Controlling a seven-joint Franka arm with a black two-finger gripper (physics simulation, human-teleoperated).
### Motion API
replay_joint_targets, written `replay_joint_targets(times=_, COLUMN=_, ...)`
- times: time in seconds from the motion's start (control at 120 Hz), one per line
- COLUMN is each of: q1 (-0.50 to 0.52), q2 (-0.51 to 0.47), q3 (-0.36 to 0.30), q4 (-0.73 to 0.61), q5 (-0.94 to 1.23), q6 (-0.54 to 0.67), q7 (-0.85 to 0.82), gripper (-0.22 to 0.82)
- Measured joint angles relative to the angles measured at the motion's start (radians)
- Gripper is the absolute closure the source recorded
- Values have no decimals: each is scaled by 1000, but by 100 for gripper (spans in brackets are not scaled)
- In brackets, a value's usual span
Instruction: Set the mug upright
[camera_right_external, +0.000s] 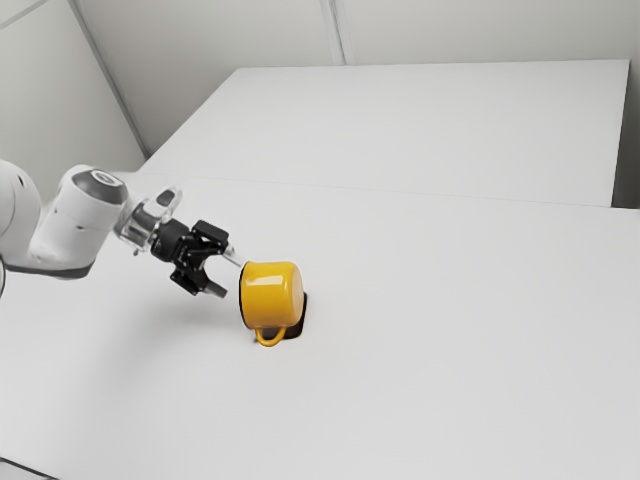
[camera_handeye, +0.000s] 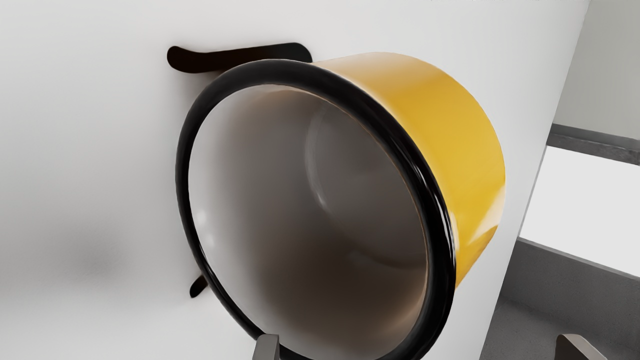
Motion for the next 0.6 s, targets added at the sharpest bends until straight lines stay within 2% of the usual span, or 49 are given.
replay_joint_targets(times=0.358, q1=-61, q2=10, q3=4, q4=-79, q5=-228, q6=81, q7=88, gripper=1)
replay_joint_targets(times=0.433, q1=-68, q2=10, q3=3, q4=-85, q5=-251, q6=102, q7=100, gripper=4)
replay_joint_targets(times=0.6, q1=-77, q2=9, q3=4, q4=-96, q5=-280, q6=134, q7=121, gripper=18)
